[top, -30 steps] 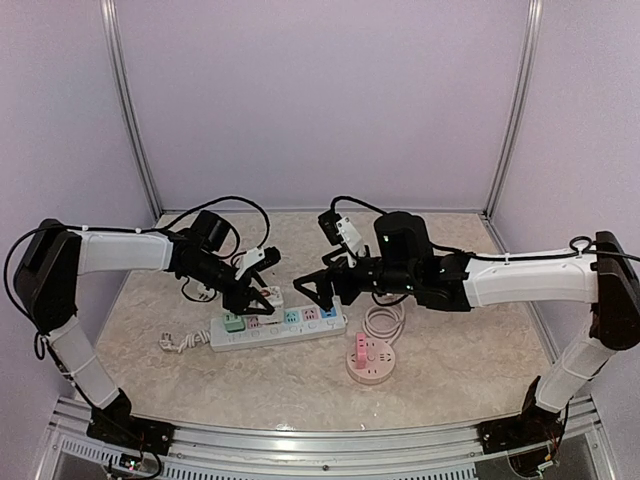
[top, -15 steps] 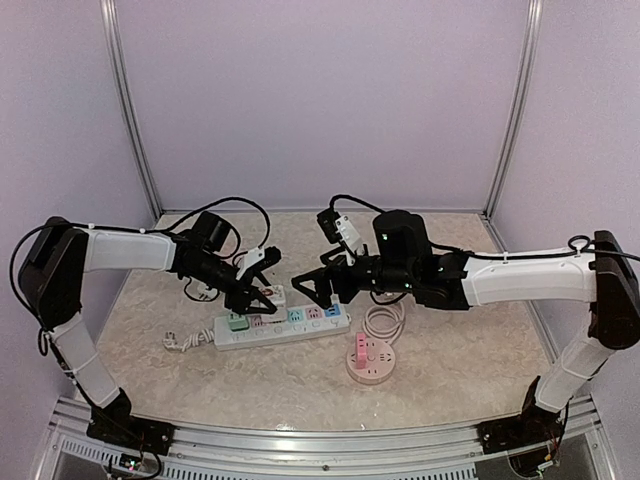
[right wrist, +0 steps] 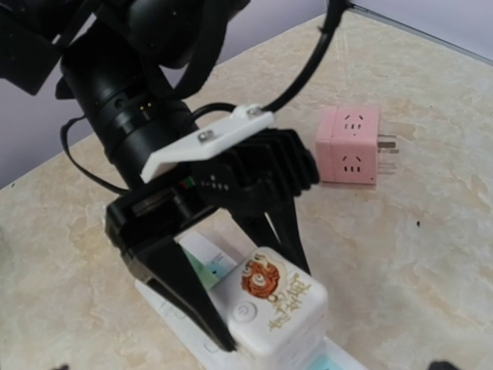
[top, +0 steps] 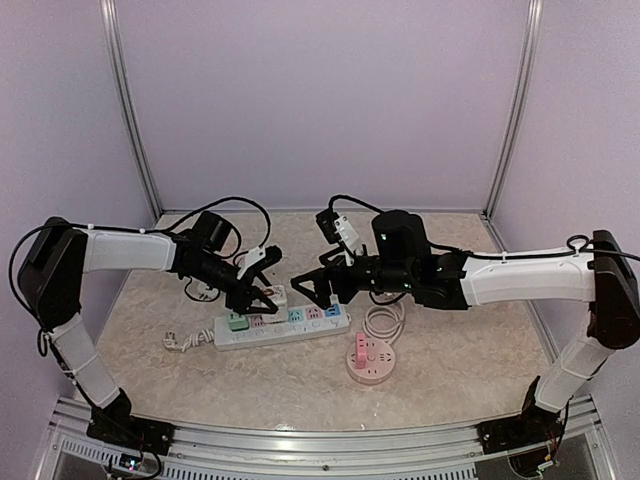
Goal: Insert the plug
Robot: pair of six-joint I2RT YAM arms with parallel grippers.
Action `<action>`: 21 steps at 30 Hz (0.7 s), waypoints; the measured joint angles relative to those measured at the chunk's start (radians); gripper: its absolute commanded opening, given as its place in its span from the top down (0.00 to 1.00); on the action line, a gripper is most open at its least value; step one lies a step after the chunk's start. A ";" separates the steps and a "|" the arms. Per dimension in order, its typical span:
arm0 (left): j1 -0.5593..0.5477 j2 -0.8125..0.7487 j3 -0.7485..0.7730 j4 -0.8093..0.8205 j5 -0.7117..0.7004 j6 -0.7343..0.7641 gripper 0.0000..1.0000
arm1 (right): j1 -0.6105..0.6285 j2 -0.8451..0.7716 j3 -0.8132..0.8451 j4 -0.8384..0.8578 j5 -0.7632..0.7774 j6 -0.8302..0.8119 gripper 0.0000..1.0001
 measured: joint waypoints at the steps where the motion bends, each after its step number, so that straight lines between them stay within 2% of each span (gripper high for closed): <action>1: 0.000 0.000 0.001 0.000 0.000 -0.003 1.00 | 0.000 0.000 0.000 0.000 0.000 0.001 0.01; 21: 0.004 0.040 -0.009 0.076 0.011 -0.031 1.00 | 0.000 0.000 0.012 -0.001 0.000 0.000 0.01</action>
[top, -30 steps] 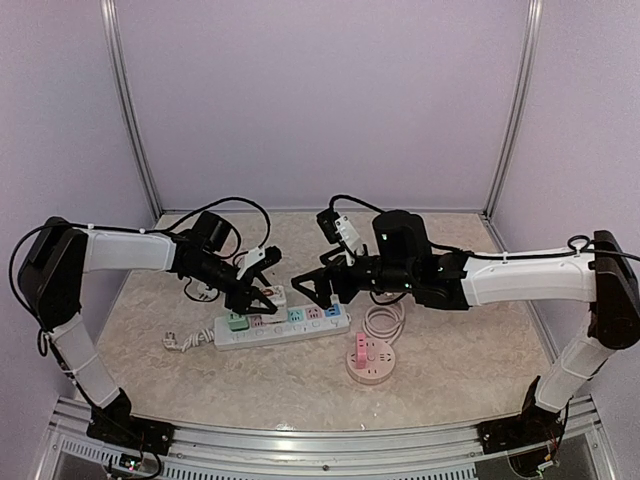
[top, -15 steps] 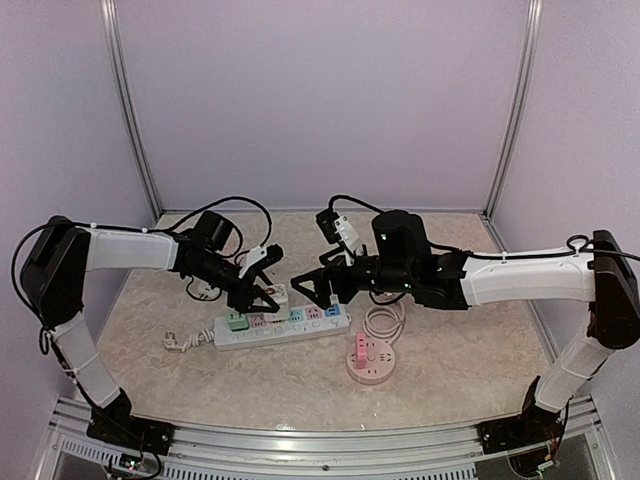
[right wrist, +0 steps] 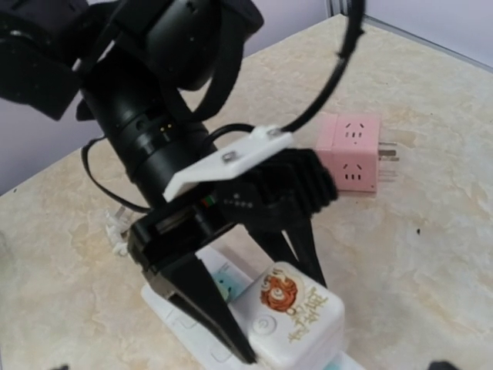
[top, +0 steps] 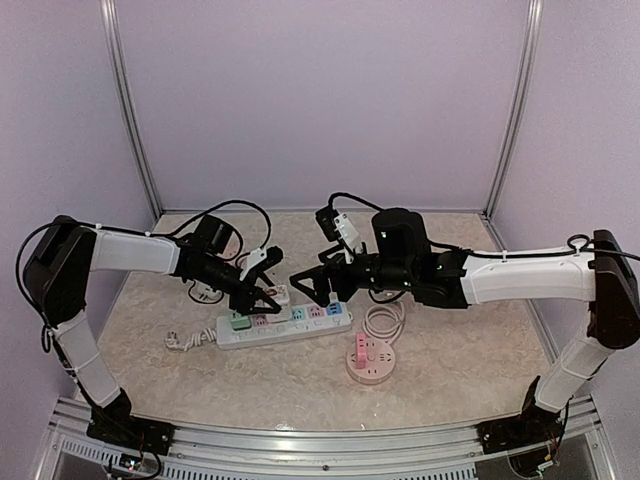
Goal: Insert the plug
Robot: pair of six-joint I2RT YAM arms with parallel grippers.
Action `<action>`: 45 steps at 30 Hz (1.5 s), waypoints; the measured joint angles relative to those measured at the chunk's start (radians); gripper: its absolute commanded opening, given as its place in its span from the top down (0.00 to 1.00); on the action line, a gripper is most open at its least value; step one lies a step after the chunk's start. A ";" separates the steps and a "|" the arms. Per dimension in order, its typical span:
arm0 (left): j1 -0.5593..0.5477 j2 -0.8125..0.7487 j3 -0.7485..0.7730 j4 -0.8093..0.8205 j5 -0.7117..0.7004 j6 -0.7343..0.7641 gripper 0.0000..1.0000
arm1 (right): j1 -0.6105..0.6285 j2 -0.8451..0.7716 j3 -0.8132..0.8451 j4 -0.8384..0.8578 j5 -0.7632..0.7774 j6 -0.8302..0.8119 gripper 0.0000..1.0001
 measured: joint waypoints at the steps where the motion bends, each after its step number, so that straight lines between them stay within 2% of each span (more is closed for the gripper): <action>1: 0.000 -0.001 -0.014 0.024 0.006 0.008 1.00 | 0.000 0.000 0.000 0.000 0.000 0.000 0.01; 8: -0.014 0.001 -0.092 0.143 -0.006 0.076 1.00 | 0.000 0.000 0.000 0.000 -0.007 0.000 0.01; 17: -0.048 0.035 -0.056 0.167 -0.039 0.069 1.00 | 0.000 0.000 0.000 0.000 -0.008 0.003 0.01; 18: -0.049 0.039 -0.051 0.165 -0.039 0.069 0.92 | 0.000 0.000 0.000 0.000 -0.008 0.003 0.01; 21: -0.051 0.042 -0.043 0.154 -0.036 0.075 0.09 | 0.000 0.000 0.000 0.000 -0.009 0.005 0.01; 22: -0.051 0.040 -0.043 0.151 -0.039 0.082 0.02 | 0.000 0.000 0.000 0.000 -0.010 0.006 0.01; 30: -0.055 0.001 -0.001 -0.030 -0.113 0.083 0.01 | 0.000 -0.001 0.000 0.000 -0.010 0.006 0.01; 38: -0.044 -0.119 0.270 -0.286 -0.135 0.088 0.01 | 0.000 -0.046 -0.003 -0.010 0.008 0.006 0.01; 41: 0.009 -0.146 0.340 -0.322 -0.161 0.027 0.01 | 0.000 -0.078 -0.003 -0.013 0.026 0.006 0.01; 45: 0.119 -0.121 0.434 -0.343 -0.299 -0.064 0.01 | 0.000 -0.098 -0.003 -0.028 0.055 0.006 0.01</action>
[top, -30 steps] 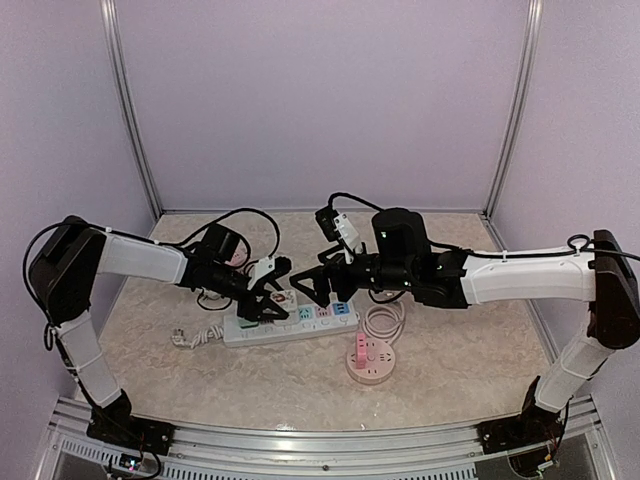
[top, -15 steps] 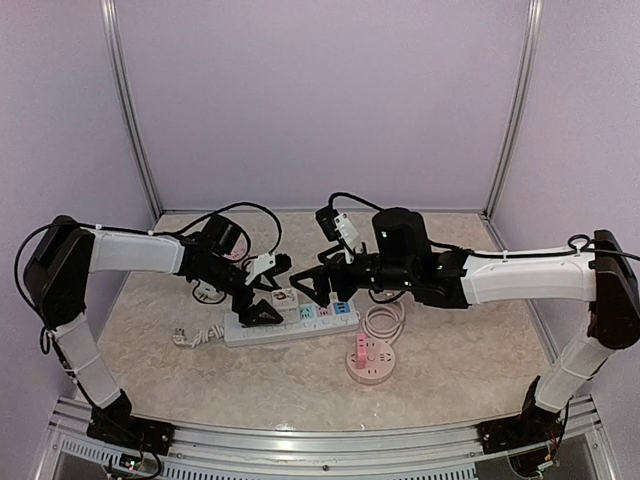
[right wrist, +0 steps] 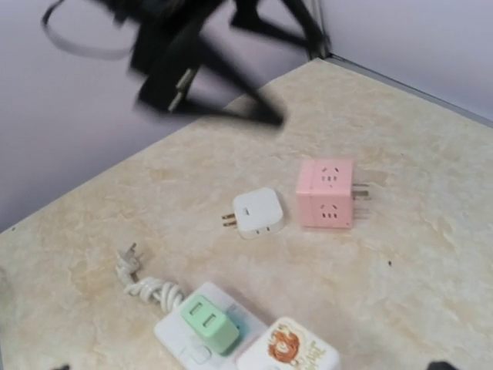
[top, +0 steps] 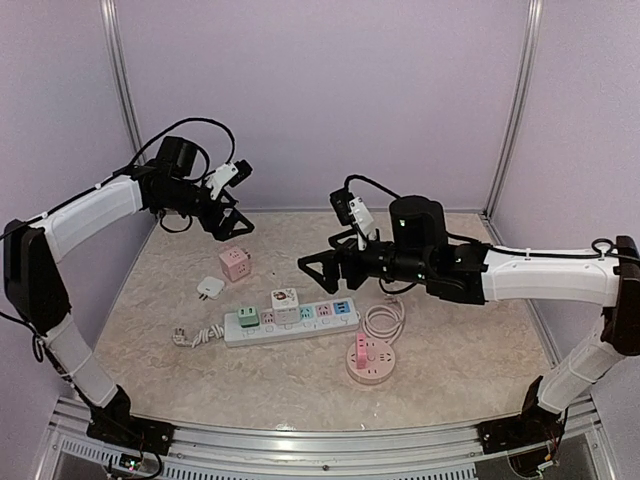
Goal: Insert the plug
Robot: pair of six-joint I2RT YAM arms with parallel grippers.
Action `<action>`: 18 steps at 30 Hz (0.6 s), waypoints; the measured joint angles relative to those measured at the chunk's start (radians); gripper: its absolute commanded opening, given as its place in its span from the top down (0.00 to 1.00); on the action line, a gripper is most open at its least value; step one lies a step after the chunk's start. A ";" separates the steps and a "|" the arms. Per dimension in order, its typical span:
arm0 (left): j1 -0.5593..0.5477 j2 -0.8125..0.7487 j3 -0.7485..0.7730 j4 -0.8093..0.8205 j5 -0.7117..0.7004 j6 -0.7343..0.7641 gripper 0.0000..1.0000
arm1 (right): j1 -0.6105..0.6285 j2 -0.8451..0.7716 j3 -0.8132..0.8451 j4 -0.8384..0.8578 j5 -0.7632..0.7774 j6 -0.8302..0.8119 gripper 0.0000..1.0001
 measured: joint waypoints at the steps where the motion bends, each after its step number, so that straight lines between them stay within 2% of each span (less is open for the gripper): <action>1: 0.021 0.024 0.037 -0.019 -0.035 -0.006 0.01 | 0.000 0.000 0.000 -0.005 0.003 0.000 0.01; 5: 0.091 0.225 0.307 -0.171 -0.198 0.012 0.01 | 0.000 -0.001 -0.002 -0.027 0.018 0.001 0.01; 8: 0.113 0.369 0.419 -0.260 -0.256 0.059 0.01 | 0.000 -0.006 -0.013 -0.032 0.027 0.003 0.01; 12: 0.121 0.504 0.394 -0.359 -0.272 0.137 0.01 | 0.000 -0.016 -0.035 -0.034 0.040 0.003 0.01; 18: 0.117 0.534 0.381 -0.419 -0.262 0.192 0.02 | 0.000 -0.027 -0.047 -0.038 0.048 0.003 0.01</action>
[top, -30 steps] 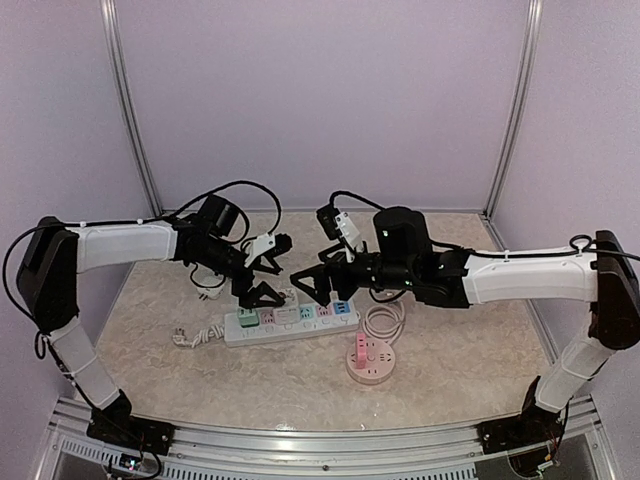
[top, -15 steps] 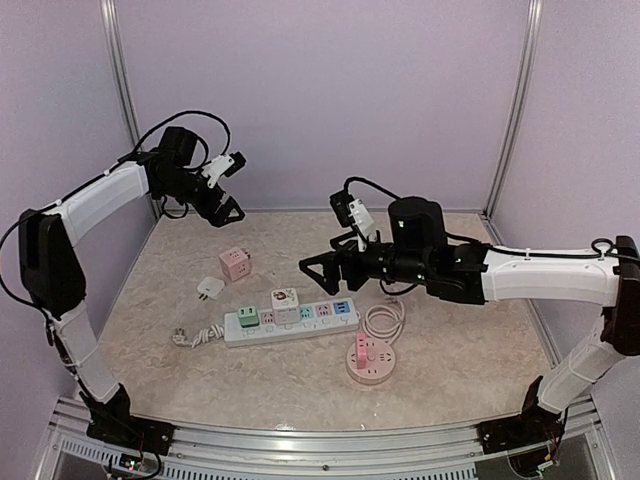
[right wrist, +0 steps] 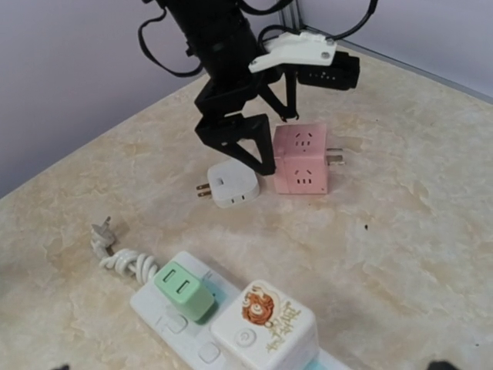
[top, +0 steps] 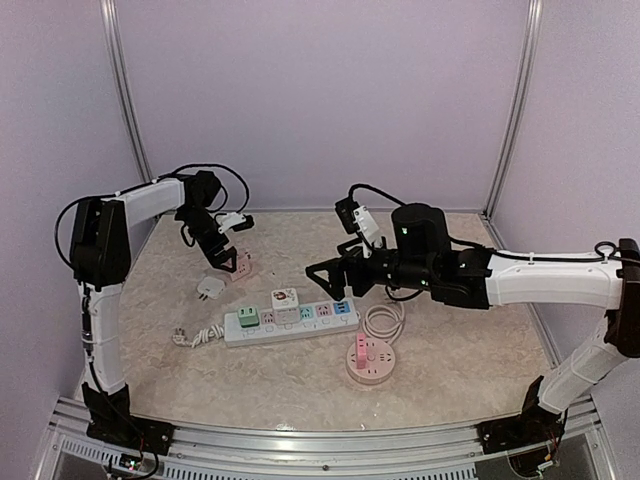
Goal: Insert the plug
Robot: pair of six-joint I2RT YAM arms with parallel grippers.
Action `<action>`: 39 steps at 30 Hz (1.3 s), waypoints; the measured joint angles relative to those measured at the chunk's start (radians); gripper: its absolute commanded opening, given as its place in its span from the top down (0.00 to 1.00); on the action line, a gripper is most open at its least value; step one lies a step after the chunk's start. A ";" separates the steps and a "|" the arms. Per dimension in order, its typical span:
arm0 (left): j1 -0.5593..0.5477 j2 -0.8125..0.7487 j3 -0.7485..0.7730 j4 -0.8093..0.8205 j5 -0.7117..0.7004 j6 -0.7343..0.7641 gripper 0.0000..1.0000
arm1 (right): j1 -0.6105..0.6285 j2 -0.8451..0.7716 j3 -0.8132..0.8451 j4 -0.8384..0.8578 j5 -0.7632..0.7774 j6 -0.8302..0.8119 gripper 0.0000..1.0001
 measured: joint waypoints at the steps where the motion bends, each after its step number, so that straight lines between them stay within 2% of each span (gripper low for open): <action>1: -0.003 0.001 0.008 0.000 -0.003 0.002 0.04 | 0.000 0.000 0.000 0.000 0.001 0.000 0.01; 6: -0.012 0.032 0.045 0.006 -0.029 0.005 0.20 | 0.000 -0.005 0.000 -0.002 0.008 -0.001 0.01; 10: -0.032 0.071 0.048 0.004 -0.048 0.018 0.39 | 0.000 -0.006 0.000 -0.002 0.011 -0.006 0.01; 18: -0.043 0.084 0.051 0.000 -0.039 0.023 0.99 | 0.000 -0.007 0.000 -0.003 0.015 -0.009 0.01; 24: -0.046 0.050 0.024 -0.019 0.016 0.015 1.00 | 0.000 -0.027 -0.006 -0.016 0.019 -0.021 0.01; 28: -0.062 -0.089 -0.076 -0.019 0.054 0.014 1.00 | 0.000 -0.063 -0.017 -0.031 0.023 -0.073 0.02; 34: -0.133 -0.441 -0.179 -0.060 0.146 0.064 1.00 | 0.023 -0.146 -0.021 -0.030 0.032 -0.281 0.01; 39: -0.223 -0.645 -0.179 -0.127 0.205 0.045 1.00 | 0.109 -0.182 -0.003 -0.034 0.064 -0.573 0.00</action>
